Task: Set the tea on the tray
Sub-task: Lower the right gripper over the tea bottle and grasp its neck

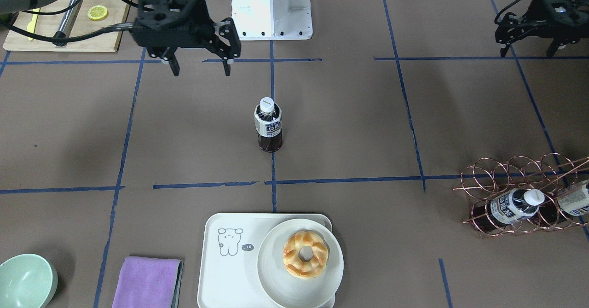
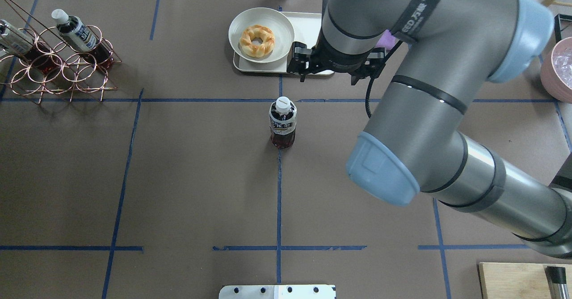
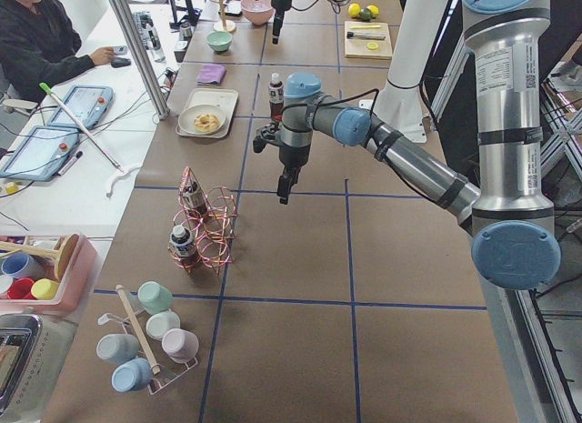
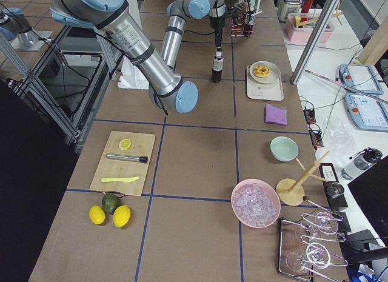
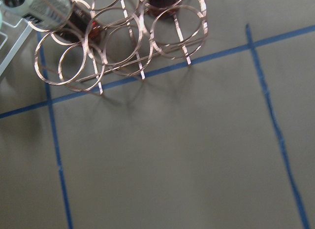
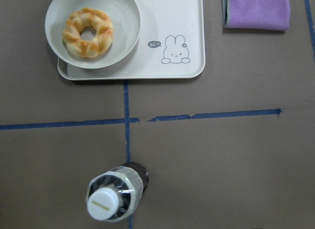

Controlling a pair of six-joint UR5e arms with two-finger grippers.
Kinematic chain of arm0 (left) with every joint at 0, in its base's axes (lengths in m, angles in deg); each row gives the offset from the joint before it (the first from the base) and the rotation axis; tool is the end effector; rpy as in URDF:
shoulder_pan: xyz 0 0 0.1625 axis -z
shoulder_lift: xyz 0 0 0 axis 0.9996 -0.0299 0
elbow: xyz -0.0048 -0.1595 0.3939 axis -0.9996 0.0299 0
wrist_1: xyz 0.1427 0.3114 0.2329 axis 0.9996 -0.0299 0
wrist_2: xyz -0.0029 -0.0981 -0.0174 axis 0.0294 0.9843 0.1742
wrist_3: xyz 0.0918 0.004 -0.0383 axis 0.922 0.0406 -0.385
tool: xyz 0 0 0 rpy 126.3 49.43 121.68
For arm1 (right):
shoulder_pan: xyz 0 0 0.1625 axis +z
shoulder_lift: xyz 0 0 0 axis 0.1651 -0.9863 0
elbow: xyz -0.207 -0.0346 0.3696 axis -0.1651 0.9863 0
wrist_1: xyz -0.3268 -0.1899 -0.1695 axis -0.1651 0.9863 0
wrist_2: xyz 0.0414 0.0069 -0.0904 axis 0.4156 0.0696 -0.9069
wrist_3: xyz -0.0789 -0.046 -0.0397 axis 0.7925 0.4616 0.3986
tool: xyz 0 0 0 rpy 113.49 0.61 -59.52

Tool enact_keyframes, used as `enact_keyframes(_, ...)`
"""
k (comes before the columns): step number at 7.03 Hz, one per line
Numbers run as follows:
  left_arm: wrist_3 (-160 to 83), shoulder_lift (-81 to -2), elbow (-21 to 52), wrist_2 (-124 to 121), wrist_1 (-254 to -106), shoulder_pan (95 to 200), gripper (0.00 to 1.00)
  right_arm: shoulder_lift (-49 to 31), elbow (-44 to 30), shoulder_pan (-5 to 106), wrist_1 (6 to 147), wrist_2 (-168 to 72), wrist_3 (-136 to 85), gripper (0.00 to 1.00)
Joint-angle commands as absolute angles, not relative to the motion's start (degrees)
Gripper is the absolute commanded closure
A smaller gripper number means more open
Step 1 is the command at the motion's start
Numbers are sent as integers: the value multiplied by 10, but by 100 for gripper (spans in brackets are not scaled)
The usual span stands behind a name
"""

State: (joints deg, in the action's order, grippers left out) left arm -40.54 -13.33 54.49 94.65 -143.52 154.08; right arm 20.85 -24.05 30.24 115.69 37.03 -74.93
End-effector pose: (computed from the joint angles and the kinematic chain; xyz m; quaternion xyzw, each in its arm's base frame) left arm 0.0826 -0.3963 0.4243 0.0858 0.2830 0.1056 0.9494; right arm -0.3928 -0.4598 0.0621 0.0731 -0.3919 0.0644 0.9149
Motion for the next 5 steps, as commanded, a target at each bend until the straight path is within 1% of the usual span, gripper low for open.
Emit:
enact_keyframes(1,-329,-125,496,990,-1458,1596,0,255,-157,273,1131,348,-773,0)
enact_keyframes(3,-328,-124,466,999,-1495,1604,0,253,-132,251,1104,326,-775,1)
enact_keyframes(4,-326,-124,466,999,-1495,1604,0,254,-103,244,1071,323,-798,2)
enact_keyframes(5,-326,-124,466,999,-1495,1604,0,256,-93,243,1060,320,-798,3)
